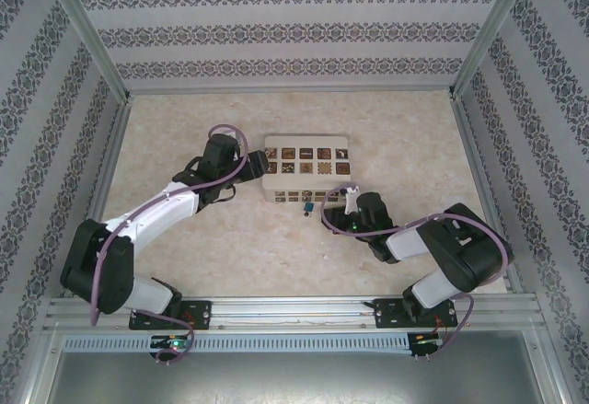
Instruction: Unlock a padlock with a key
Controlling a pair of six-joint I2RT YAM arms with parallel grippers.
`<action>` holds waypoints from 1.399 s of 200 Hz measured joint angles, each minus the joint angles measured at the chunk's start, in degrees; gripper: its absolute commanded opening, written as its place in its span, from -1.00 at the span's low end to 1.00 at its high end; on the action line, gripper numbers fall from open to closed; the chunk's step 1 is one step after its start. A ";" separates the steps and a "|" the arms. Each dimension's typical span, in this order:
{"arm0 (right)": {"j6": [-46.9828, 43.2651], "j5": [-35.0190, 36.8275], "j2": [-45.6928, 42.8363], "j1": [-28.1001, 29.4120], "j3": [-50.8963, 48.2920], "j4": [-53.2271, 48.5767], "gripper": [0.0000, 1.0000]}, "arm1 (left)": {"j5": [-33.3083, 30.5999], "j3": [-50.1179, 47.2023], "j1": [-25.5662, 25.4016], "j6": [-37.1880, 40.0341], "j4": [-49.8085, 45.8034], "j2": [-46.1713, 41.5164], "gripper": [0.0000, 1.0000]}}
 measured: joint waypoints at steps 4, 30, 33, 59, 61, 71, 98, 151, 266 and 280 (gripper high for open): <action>0.26 -0.31 -0.35 -0.28 0.24 -0.35 -0.22 | 0.94 0.00 0.48 0.07 0.15 0.59 0.54; 1.46 -2.95 -1.29 -2.58 2.62 -1.22 0.04 | 7.32 1.29 2.40 0.13 0.61 6.01 0.52; 1.44 -3.28 -1.31 -2.80 2.89 -1.20 0.06 | 7.96 1.55 2.56 0.13 0.63 6.67 0.52; 2.43 -5.95 -1.22 -4.66 5.42 -2.10 0.22 | 12.11 3.82 2.58 0.11 0.76 12.13 0.47; 2.45 -6.23 -1.18 -4.74 5.68 -2.10 0.22 | 12.26 3.96 2.58 0.11 0.76 12.41 0.46; 2.58 -7.43 -0.66 -5.46 6.93 -2.25 0.27 | 12.96 4.42 2.58 0.11 0.79 13.79 0.40; 2.49 -10.58 2.80 -7.48 11.15 -2.45 0.39 | 14.99 5.29 2.67 -0.15 1.38 15.34 0.26; 2.40 -14.43 11.96 -9.53 20.72 -2.03 0.40 | 15.13 2.05 2.51 -2.21 3.67 13.49 0.21; 9.75 -18.71 8.70 -9.35 11.98 3.45 0.44 | 12.96 3.02 1.81 -1.20 -3.32 0.74 0.10; 10.93 -19.28 9.92 -8.98 12.13 5.33 0.45 | 13.88 5.90 1.81 -0.50 -3.34 1.07 -0.04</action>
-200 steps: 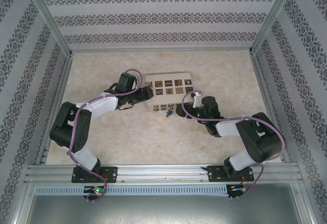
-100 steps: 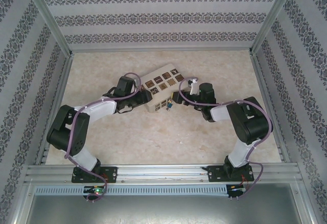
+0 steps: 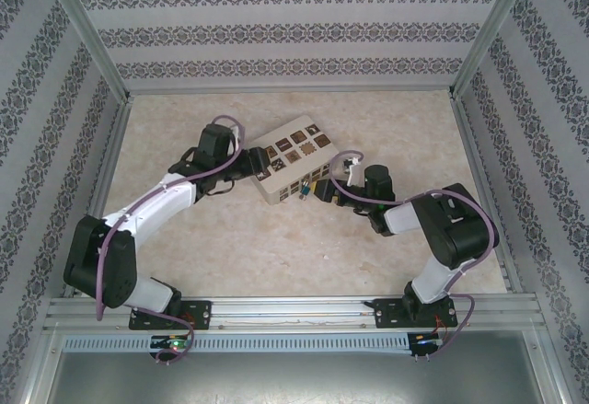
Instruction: Unlock a padlock with a key
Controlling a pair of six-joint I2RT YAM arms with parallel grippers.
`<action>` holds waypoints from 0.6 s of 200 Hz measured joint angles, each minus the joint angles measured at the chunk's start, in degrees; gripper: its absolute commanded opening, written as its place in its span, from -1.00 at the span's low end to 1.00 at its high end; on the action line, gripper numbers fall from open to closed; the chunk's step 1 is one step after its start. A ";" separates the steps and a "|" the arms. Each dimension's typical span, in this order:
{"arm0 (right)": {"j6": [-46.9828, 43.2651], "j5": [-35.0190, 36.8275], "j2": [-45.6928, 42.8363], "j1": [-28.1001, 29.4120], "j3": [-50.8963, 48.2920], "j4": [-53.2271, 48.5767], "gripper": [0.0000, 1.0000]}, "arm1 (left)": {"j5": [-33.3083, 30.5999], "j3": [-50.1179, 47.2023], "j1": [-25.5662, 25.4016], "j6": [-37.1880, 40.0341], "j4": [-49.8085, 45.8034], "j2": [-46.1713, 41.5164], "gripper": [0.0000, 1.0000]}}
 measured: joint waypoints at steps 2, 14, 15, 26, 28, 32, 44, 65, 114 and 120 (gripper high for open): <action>0.20 -0.09 0.22 0.00 0.04 0.22 0.45 | 0.20 0.46 0.00 0.28 -0.02 0.09 -0.05; 1.11 -0.31 1.97 0.37 0.76 1.25 0.46 | 1.70 3.06 0.00 0.70 0.00 1.44 -0.12; 1.11 -0.33 2.16 0.37 0.90 1.33 0.45 | 1.79 3.23 0.00 0.79 -0.02 1.55 -0.12; 1.95 -0.52 3.98 0.72 2.16 1.88 0.45 | 3.32 5.53 -0.02 0.96 0.04 3.72 -0.17; 2.05 -0.61 4.28 0.74 2.45 1.95 0.45 | 3.56 5.84 -0.02 1.05 0.04 3.98 -0.18; 2.21 -0.66 4.92 0.76 2.99 2.12 0.45 | 4.11 6.58 -0.02 1.03 0.07 4.94 -0.19; 2.60 -0.81 6.75 1.03 4.72 2.62 0.45 | 5.62 8.35 -0.07 1.09 0.04 7.69 -0.23; 3.45 -1.07 8.94 1.14 6.88 3.63 0.45 | 7.78 10.47 -0.20 1.27 -0.07 12.61 -0.27; 3.91 -1.79 12.33 1.90 9.29 5.27 0.44 | 9.27 12.50 -0.70 2.19 -0.22 19.47 -0.37; 4.02 -2.01 12.72 2.14 9.62 5.49 0.44 | 9.27 12.59 -0.70 2.27 -0.22 19.91 -0.38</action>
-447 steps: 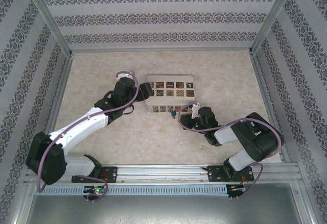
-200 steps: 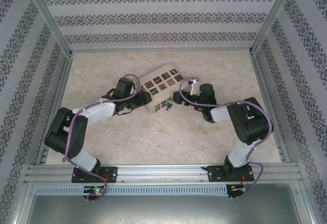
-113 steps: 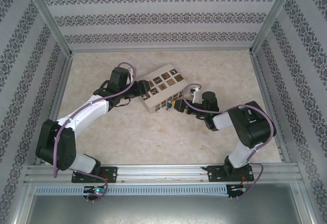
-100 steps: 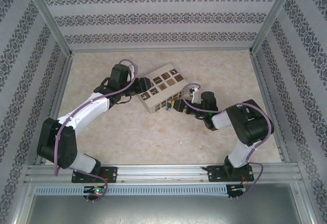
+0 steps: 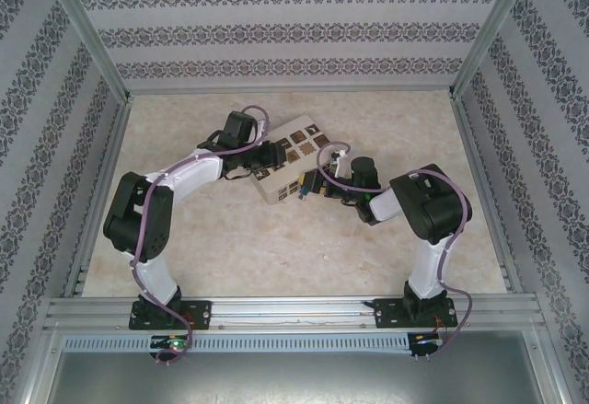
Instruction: Unlock a padlock with a key
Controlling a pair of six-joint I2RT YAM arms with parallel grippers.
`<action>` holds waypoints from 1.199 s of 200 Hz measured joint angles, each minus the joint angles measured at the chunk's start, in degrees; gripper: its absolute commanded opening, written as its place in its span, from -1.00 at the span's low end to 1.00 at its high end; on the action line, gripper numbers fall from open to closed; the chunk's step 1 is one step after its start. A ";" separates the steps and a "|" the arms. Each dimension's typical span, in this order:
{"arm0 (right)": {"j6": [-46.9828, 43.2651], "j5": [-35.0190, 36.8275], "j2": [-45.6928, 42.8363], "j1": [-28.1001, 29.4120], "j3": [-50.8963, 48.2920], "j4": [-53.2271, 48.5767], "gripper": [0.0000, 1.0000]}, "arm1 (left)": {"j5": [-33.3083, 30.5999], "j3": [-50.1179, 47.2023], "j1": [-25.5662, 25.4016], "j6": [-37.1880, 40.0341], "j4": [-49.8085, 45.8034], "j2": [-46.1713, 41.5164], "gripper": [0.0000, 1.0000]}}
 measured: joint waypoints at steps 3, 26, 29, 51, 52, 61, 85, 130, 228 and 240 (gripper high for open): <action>0.02 -0.02 0.15 0.00 0.15 0.07 0.43 | 0.02 0.09 0.00 0.02 0.00 0.22 -0.39; 0.50 -0.63 1.77 0.76 1.03 0.87 0.38 | 0.24 0.61 0.00 0.07 0.04 1.77 -0.41; 0.61 -0.76 1.92 0.76 1.03 1.07 0.37 | 0.33 0.61 0.00 0.07 0.04 1.86 -0.41; 1.20 -1.42 2.64 1.14 1.07 2.64 0.30 | 0.39 0.85 0.00 0.07 0.07 1.97 -0.43; 1.27 -1.49 2.67 1.14 1.07 2.71 0.30 | 0.39 0.85 0.00 0.07 0.04 1.97 -0.43; 1.36 -1.73 2.89 1.25 1.09 3.19 0.28 | 0.39 0.85 0.00 0.07 0.04 2.03 -0.43; 1.51 -2.54 3.58 1.27 1.11 4.68 0.20 | 0.39 0.87 0.00 0.07 0.07 2.12 -0.45; 1.53 -2.56 4.46 1.88 1.11 6.51 0.00 | 0.37 0.87 0.00 0.04 0.07 2.12 -0.46; -0.04 -2.32 4.46 1.88 -0.83 7.61 -0.47 | 0.33 0.85 0.00 0.02 0.07 2.12 -0.48; -0.24 -2.23 4.48 1.88 -0.98 7.52 -0.57 | 0.35 0.85 -0.02 0.04 0.07 2.12 -0.48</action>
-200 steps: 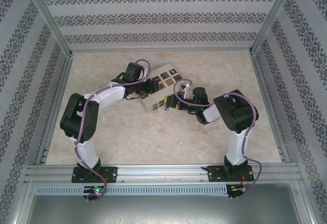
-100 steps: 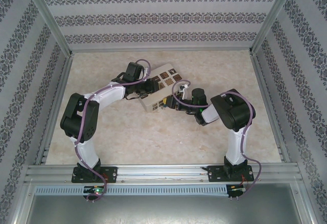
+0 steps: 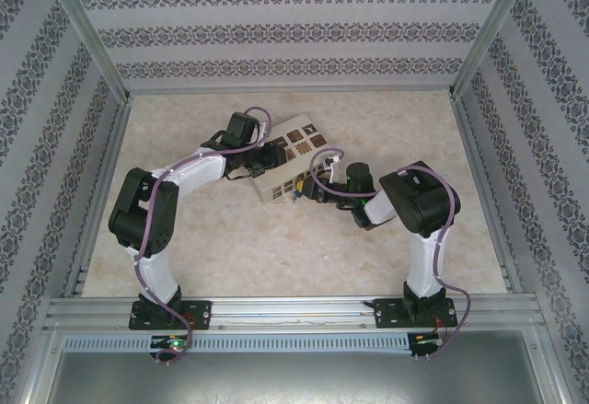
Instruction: Unlock a padlock with a key
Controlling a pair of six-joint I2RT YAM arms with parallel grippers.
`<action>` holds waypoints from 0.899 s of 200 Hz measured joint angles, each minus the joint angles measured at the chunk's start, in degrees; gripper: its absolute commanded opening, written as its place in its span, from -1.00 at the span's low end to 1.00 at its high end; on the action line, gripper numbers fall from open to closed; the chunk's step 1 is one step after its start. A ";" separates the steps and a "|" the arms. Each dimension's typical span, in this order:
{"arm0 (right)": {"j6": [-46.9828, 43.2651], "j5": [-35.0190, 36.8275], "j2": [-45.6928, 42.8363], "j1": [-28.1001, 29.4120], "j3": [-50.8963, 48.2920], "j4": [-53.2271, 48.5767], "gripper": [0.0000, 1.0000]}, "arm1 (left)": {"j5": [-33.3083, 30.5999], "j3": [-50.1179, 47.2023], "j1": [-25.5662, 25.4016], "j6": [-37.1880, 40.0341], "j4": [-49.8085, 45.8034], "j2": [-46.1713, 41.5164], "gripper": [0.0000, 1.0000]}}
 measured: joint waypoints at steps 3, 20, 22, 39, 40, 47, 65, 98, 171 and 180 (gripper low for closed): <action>-0.07 0.00 -0.02 0.00 -0.04 0.00 -0.60 | 0.00 0.00 0.02 -0.02 0.00 0.00 -0.48; -0.07 0.33 -0.02 0.00 -0.20 -0.28 -0.73 | -0.04 0.00 0.02 0.00 0.00 0.00 -0.48; -0.17 0.33 -0.02 0.00 -0.22 -0.31 -0.74 | -0.04 0.00 0.00 -0.02 0.00 0.00 -0.48; 0.04 0.81 -0.02 0.00 -0.35 -0.63 -0.83 | -0.15 -0.09 0.00 -0.02 0.00 0.00 -0.48; 0.02 0.83 -0.02 0.00 -0.35 -0.66 -0.84 | -0.17 -0.09 0.00 0.00 0.00 0.00 -0.48; 0.07 1.05 -0.02 0.00 -0.37 -0.72 -0.88 | -0.20 -0.13 -0.04 0.00 0.02 0.00 -0.48; 0.63 1.51 -0.02 0.11 -0.68 -0.48 -0.96 | -0.20 -0.33 -0.04 0.00 0.24 0.00 -0.48; 2.86 3.17 -0.02 0.48 -1.46 1.05 -1.00 | -0.20 -1.73 -0.07 0.00 2.01 -0.55 -0.48; 11.67 9.29 -0.02 0.85 -4.13 6.97 -1.00 | -1.25 -6.40 -0.50 -0.31 6.69 -3.08 -0.47; 12.70 10.14 -0.02 0.85 -4.39 7.63 -1.00 | -1.31 -6.99 -0.59 -0.42 6.99 -3.50 -0.47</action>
